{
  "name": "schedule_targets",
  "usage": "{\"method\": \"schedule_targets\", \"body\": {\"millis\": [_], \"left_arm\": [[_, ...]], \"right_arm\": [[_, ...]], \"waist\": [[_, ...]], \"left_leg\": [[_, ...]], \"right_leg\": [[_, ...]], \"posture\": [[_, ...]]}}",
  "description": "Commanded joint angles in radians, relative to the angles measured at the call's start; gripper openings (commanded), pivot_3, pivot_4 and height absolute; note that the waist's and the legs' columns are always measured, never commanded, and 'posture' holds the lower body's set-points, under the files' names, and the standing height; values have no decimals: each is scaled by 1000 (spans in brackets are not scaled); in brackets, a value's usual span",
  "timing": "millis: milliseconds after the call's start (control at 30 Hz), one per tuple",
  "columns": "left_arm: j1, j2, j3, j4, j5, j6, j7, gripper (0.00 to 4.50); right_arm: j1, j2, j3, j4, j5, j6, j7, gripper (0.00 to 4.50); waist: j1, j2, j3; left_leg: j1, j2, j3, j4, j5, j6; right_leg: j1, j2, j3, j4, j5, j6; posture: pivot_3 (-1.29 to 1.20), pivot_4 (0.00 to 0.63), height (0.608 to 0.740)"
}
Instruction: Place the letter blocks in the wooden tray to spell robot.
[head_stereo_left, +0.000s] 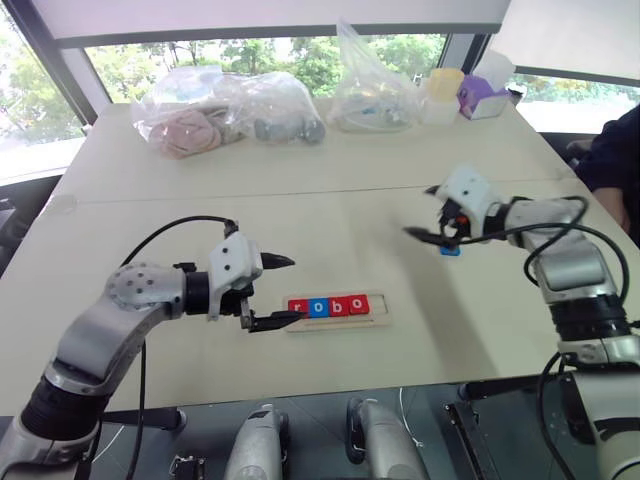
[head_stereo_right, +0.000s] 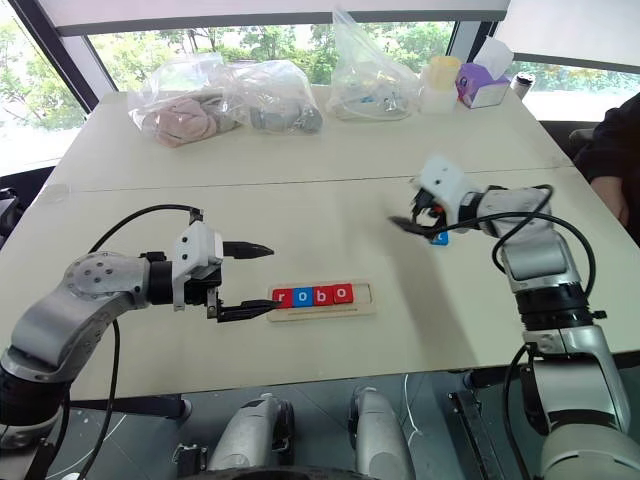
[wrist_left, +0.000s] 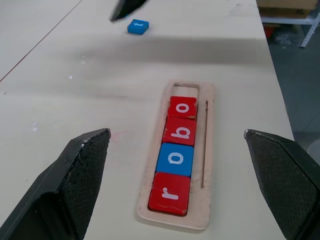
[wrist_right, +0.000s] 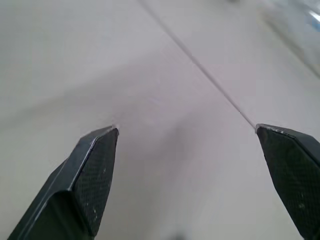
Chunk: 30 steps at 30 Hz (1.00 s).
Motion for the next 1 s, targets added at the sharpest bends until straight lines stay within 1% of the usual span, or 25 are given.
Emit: {"method": "schedule_targets", "body": {"millis": [33,133,200,267,400,533,767,800,867,900,933,967,1000], "left_arm": [[-8,-3,3,-15,1,-24,-3,4500],[-17,-4,-3,-5,4,-30,-8,4500],[-29,-5,-7,5,6,-34,-14,4500],[-34,-5,-7,10,6,-36,-19,4500],[-40,-2,-10,15,9,-42,-26,4500],[-42,-1,-9,13,10,-41,-26,4500],[-41,-5,-10,4,12,-34,-16,4500],[-40,-5,-9,3,11,-33,-16,4500],[-39,-6,-10,1,11,-31,-13,4500],[-40,-7,-10,0,10,-29,-11,4500],[-40,-8,-11,0,10,-28,-10,4500],[-41,-10,-13,0,11,-27,-8,4500],[-41,-12,-14,-1,9,-26,-7,4500]], "right_arm": [[56,65,-83,-119,13,190,-163,4442],[108,141,-122,-196,18,333,-274,4442],[128,216,-161,-245,25,442,-364,4442],[144,271,-174,-293,28,504,-422,4442],[163,330,-176,-329,14,561,-513,4442],[163,371,-206,-313,30,594,-576,4442],[163,428,-249,-274,65,614,-634,4442],[163,432,-251,-274,69,616,-641,4210],[162,440,-243,-277,75,615,-647,3595],[163,444,-239,-282,78,616,-649,3157],[163,446,-236,-285,81,616,-650,2575],[164,447,-235,-288,83,616,-655,2103],[165,448,-236,-290,85,616,-660,1450]], "waist": [[-3,0,0],[-5,1,0],[-4,1,0],[-3,1,0],[-3,1,-1],[-3,1,-1],[-4,1,-1],[-4,1,-1],[-4,1,-1],[-4,1,-1],[-4,1,-1],[-4,1,-1],[-4,1,-1]], "left_leg": [[0,0,0,0,0,0],[0,0,0,0,0,0],[0,0,0,0,0,0],[0,1,0,0,0,0],[0,1,-1,0,0,0],[-1,0,-1,0,0,0],[0,0,-2,0,0,0],[0,0,-3,0,0,0],[0,0,-3,0,0,0],[0,0,-3,0,0,0],[0,0,-3,0,0,0],[0,0,-3,0,0,0],[0,0,-3,0,0,0]], "right_leg": [[0,0,0,0,0,0],[-1,0,1,1,0,0],[-1,0,1,1,0,0],[-1,1,1,1,0,1],[-1,0,1,1,0,1],[-1,0,1,0,0,0],[0,0,1,0,-1,2],[0,0,1,0,-2,3],[0,0,1,0,-2,3],[0,0,1,0,-2,3],[0,0,1,0,-2,3],[0,0,1,0,-2,3],[0,0,1,0,-2,3]], "posture": [[0,150,740],[0,150,740],[0,150,740],[0,150,740],[0,150,740],[0,150,740],[0,150,740],[0,150,740],[0,150,740],[0,150,740],[0,150,740],[0,150,740],[0,150,740]]}}
